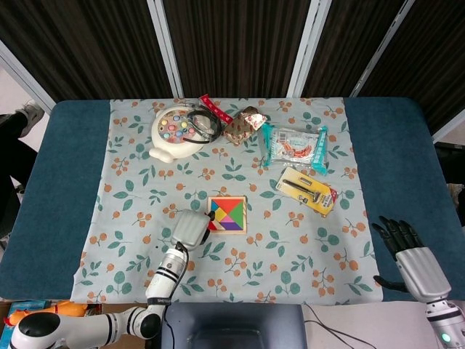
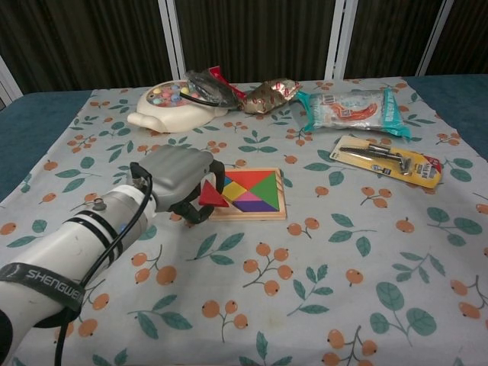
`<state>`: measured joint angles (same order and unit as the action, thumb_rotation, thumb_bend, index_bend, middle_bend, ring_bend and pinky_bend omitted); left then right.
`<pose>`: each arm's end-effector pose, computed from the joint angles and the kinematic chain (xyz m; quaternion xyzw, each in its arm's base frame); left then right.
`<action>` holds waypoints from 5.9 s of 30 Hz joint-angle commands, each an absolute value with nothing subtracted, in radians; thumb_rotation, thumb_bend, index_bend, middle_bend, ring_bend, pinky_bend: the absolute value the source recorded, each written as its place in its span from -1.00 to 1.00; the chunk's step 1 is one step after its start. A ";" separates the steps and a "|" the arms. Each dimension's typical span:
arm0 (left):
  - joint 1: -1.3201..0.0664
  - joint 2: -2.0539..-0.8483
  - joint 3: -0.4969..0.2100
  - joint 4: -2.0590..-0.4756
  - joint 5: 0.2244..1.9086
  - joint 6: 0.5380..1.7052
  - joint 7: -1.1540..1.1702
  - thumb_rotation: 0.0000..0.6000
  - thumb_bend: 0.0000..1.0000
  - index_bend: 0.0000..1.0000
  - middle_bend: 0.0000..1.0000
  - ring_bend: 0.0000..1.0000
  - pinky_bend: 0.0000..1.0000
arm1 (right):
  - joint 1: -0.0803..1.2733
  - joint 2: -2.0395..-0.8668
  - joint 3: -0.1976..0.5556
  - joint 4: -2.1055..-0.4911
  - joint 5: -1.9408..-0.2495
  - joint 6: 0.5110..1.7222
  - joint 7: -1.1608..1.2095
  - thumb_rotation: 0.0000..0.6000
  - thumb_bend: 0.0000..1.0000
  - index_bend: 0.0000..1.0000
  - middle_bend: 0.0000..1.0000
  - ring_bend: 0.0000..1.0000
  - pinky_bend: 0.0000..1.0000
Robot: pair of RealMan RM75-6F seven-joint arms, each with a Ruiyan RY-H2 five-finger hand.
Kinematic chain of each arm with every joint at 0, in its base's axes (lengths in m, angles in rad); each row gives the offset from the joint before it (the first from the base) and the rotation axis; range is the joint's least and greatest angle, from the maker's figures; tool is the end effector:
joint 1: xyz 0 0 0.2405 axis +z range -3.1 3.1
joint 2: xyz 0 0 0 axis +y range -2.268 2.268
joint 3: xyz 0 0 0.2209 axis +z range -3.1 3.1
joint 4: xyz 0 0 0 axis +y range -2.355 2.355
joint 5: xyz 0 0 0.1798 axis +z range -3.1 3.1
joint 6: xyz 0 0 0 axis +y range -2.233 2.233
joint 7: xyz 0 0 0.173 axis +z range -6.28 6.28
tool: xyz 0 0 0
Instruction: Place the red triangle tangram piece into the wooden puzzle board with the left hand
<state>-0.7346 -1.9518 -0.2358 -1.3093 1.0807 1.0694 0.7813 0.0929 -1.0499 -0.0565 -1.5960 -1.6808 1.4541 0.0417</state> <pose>-0.0678 0.3108 -0.0762 -0.7638 -0.3021 -0.3417 0.4567 -0.2588 -0.1841 0.1575 0.6788 -0.3748 0.3620 0.5174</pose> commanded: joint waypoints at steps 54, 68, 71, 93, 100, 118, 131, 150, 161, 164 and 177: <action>-0.824 -2.037 -0.247 -1.244 0.938 1.090 0.886 1.00 -0.20 -0.05 1.00 1.00 1.00 | 0.077 -1.035 -0.059 -1.585 -1.689 1.484 0.081 1.00 -0.70 -1.00 -1.00 -1.00 -1.00; -0.833 -2.035 -0.242 -1.263 0.922 1.099 0.903 1.00 -0.19 -0.28 1.00 1.00 1.00 | 0.073 -1.032 -0.059 -1.584 -1.691 1.492 0.089 1.00 -0.70 -1.00 -1.00 -1.00 -1.00; -0.833 -2.033 -0.242 -1.268 0.921 1.104 0.902 1.00 -0.19 -0.28 1.00 1.00 1.00 | 0.072 -1.032 -0.059 -1.583 -1.693 1.493 0.089 1.00 -0.70 -1.00 -1.00 -1.00 -1.00; -0.819 -1.949 -0.232 -1.352 0.916 1.132 0.914 1.00 -0.17 -0.22 1.00 1.00 1.00 | 0.068 -1.033 -0.062 -1.583 -1.701 1.500 0.085 1.00 -0.70 -1.00 -1.00 -1.00 -1.00; -0.837 -1.965 -0.230 -1.334 0.923 1.114 0.898 1.00 -0.12 -0.28 1.00 1.00 1.00 | 0.068 -1.031 -0.060 -1.584 -1.697 1.498 0.087 1.00 -0.70 -1.00 -1.00 -1.00 -1.00; -0.858 -1.985 -0.227 -1.296 0.888 1.099 0.915 1.00 -0.09 -0.27 1.00 1.00 1.00 | 0.062 -1.025 -0.061 -1.577 -1.703 1.514 0.111 1.00 -0.70 -1.00 -1.00 -1.00 -1.00; -0.856 -1.977 -0.215 -1.322 0.890 1.114 0.922 1.00 -0.09 -0.24 1.00 1.00 1.00 | 0.061 -1.027 -0.060 -1.578 -1.703 1.514 0.104 1.00 -0.70 -1.00 -1.00 -1.00 -1.00; -0.857 -1.975 -0.211 -1.318 0.873 1.114 0.923 1.00 -0.10 -0.22 1.00 1.00 1.00 | 0.058 -1.026 -0.059 -1.577 -1.705 1.520 0.109 1.00 -0.70 -1.00 -1.00 -1.00 -1.00; -0.853 -1.969 -0.208 -1.331 0.874 1.120 0.922 1.00 -0.10 -0.19 1.00 1.00 1.00 | 0.057 -1.027 -0.059 -1.577 -1.706 1.521 0.107 1.00 -0.70 -1.00 -1.00 -1.00 -1.00; -0.849 -1.964 -0.207 -1.341 0.880 1.121 0.908 1.00 -0.09 -0.19 1.00 1.00 1.00 | 0.057 -1.027 -0.059 -1.578 -1.706 1.522 0.107 1.00 -0.70 -1.00 -1.00 -1.00 -1.00; -0.836 -1.945 -0.195 -1.374 0.933 1.162 0.890 1.00 -0.10 -0.25 1.00 1.00 1.00 | 0.055 -1.025 -0.060 -1.575 -1.709 1.526 0.110 1.00 -0.70 -1.00 -1.00 -1.00 -1.00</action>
<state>-0.8400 -1.9514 -0.1981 -1.3664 0.9281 1.1543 0.8875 0.0545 -1.0249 -0.0599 -1.5748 -1.7090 1.5260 0.1103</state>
